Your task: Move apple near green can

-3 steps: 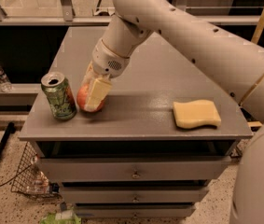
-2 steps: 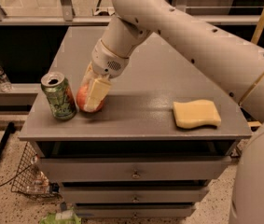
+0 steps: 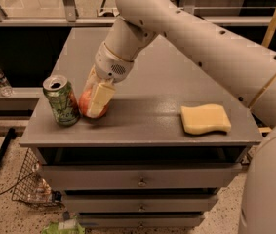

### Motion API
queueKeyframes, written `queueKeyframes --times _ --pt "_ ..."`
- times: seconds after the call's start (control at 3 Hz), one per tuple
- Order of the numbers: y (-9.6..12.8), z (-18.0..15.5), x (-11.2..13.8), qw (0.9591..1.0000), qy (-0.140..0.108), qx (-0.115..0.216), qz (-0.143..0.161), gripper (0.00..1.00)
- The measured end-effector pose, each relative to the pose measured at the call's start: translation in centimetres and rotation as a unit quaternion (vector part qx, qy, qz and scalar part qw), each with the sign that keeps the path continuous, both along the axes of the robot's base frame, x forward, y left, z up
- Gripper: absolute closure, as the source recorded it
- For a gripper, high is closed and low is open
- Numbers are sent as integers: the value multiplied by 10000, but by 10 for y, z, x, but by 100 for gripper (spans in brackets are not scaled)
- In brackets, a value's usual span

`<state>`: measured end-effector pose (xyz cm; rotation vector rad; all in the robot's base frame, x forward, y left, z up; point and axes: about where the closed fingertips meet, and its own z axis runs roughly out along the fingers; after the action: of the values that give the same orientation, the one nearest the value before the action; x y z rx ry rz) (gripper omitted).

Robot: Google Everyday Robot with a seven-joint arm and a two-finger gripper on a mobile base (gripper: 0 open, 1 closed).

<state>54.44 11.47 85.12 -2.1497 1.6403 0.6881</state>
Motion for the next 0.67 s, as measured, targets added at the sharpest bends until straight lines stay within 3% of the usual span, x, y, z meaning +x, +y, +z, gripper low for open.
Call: queueKeyframes --times 0.33,0.67 --pt "2 -1 0 10000 6 1 11 12" --pt "3 -2 -1 10000 11 1 20 0"
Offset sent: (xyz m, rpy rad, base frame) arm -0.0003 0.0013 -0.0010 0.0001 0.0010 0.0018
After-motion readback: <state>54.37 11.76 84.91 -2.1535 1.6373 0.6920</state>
